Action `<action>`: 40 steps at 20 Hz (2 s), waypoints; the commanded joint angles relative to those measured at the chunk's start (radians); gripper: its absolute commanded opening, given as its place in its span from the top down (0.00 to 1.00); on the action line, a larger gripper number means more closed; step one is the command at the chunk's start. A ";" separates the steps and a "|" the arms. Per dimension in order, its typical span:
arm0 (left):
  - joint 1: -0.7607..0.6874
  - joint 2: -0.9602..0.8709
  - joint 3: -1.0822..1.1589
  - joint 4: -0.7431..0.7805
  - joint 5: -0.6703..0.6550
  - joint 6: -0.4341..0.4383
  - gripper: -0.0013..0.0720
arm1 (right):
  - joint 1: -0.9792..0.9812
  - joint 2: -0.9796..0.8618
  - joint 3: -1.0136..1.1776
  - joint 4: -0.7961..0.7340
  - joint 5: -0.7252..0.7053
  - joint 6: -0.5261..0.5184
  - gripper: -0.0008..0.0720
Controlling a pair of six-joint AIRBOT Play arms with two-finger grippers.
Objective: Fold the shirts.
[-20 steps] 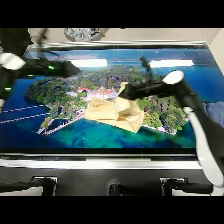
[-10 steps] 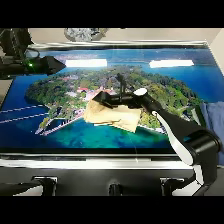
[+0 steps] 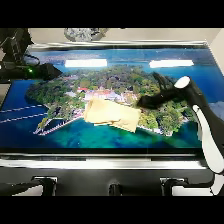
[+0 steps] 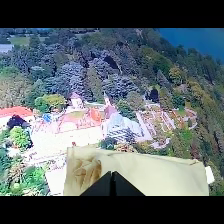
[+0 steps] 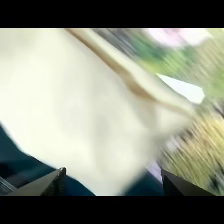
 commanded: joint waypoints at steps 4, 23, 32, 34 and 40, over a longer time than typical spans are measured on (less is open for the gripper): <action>-0.007 0.000 -0.002 0.008 -0.018 -0.004 0.95 | -0.018 -0.010 -0.333 0.280 -0.263 -0.013 0.04; -0.010 0.000 -0.002 0.006 -0.023 -0.004 0.95 | -0.537 0.129 0.361 0.192 0.185 -0.054 0.92; -0.014 0.000 -0.002 0.005 -0.051 -0.003 0.95 | -1.060 0.141 0.523 0.203 0.174 -0.016 0.92; -0.018 0.000 -0.002 0.005 -0.056 0.000 0.95 | -1.123 0.141 0.523 0.232 0.172 -0.036 0.92; -0.025 0.000 -0.002 0.005 -0.056 0.000 0.95 | -1.246 0.145 0.523 0.116 0.335 -0.039 0.92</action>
